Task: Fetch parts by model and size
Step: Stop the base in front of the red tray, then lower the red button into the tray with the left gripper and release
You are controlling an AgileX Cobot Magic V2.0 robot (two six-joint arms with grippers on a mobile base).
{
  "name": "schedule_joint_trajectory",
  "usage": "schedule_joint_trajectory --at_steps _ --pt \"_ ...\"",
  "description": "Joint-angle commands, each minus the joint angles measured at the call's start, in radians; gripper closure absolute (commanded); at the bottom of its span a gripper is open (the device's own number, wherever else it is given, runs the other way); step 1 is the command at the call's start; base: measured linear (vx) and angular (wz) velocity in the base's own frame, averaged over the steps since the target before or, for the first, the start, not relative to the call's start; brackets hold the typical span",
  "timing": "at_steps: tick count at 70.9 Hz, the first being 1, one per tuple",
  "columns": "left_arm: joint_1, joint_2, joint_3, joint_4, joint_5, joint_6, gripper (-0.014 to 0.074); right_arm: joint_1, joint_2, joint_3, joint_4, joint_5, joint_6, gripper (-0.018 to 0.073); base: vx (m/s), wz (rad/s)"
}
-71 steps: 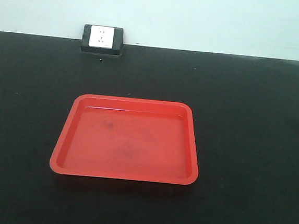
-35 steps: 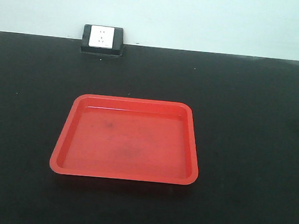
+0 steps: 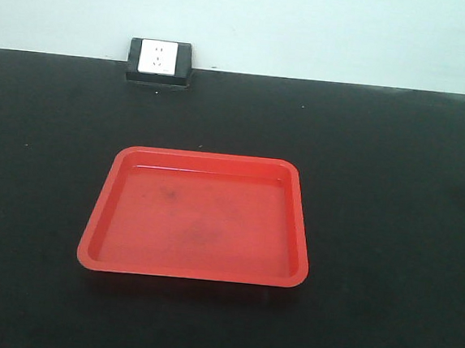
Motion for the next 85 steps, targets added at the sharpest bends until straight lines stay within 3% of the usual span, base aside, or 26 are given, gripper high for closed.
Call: schedule_joint_trajectory --at_steps 1,20,56,85 --pt "-0.004 0.010 -0.026 0.003 -0.088 -0.011 0.0603 -0.004 0.010 -0.030 -0.003 -0.083 -0.004 0.0569 0.00 0.00" --pt "-0.004 0.083 -0.090 0.005 -0.067 -0.050 0.0603 -0.004 0.010 -0.030 -0.003 -0.081 -0.004 0.0569 0.00 0.00" --pt "-0.004 0.724 -0.481 0.003 -0.065 -0.046 0.0603 -0.004 0.010 -0.030 -0.003 -0.082 -0.004 0.0569 0.00 0.00" --pt "-0.004 1.111 -0.613 0.004 -0.169 -0.084 0.0600 -0.004 0.010 -0.030 -0.003 -0.082 -0.004 0.0569 0.00 0.00"
